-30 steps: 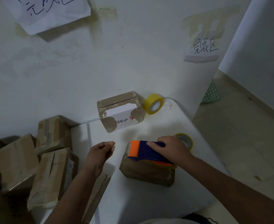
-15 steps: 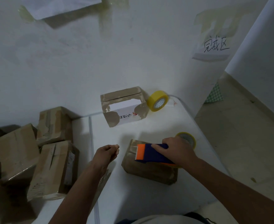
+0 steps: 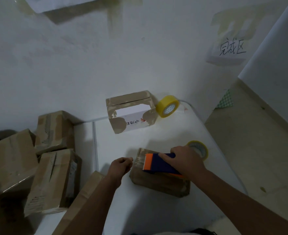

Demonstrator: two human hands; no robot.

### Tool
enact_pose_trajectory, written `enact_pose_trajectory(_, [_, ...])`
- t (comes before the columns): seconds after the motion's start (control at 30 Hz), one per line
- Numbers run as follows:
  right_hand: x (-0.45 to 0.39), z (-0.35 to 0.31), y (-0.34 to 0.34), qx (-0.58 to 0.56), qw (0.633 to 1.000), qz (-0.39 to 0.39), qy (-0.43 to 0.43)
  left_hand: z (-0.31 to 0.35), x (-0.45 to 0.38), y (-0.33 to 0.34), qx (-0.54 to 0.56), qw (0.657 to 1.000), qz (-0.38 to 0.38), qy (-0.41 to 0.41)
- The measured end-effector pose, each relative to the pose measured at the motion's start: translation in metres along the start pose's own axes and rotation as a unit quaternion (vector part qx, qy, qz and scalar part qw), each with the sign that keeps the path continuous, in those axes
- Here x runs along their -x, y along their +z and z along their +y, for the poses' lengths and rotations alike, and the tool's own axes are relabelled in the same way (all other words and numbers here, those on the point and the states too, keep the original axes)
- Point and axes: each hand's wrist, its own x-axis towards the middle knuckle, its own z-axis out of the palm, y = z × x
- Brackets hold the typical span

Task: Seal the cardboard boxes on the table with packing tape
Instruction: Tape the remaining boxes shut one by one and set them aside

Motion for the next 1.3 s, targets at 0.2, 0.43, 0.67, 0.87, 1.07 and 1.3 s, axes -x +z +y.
enact_pose_trajectory(0.2, [0.005, -0.003, -0.001, 0.005, 1.0, 0.001, 0.0, -0.013, 0.004, 0.014, -0.058, 0.997, 0.024, 0.046])
enact_pose_trajectory(0.43, [0.007, -0.003, 0.003, 0.014, 1.0, 0.022, 0.004, -0.021, -0.01, 0.003, -0.186, 0.982, -0.019, -0.005])
enact_pose_trajectory(0.67, [0.007, -0.004, 0.004, 0.02, 1.0, 0.022, 0.006, -0.016, 0.007, -0.008, -0.172, 0.975, -0.009, 0.14])
enact_pose_trajectory(0.87, [0.007, -0.007, 0.004, -0.001, 1.0, 0.011, 0.016, -0.02, 0.027, -0.005, -0.267, 0.956, -0.098, 0.067])
enact_pose_trajectory(1.07, [0.007, -0.011, -0.001, 0.021, 1.0, 0.01, 0.017, 0.04, 0.016, -0.018, -0.512, 0.78, -0.203, 0.297])
enact_pose_trajectory(1.3, [0.003, -0.016, -0.005, 0.035, 0.999, -0.023, 0.027, 0.037, -0.012, 0.0, -0.655, 0.614, -0.234, 0.372])
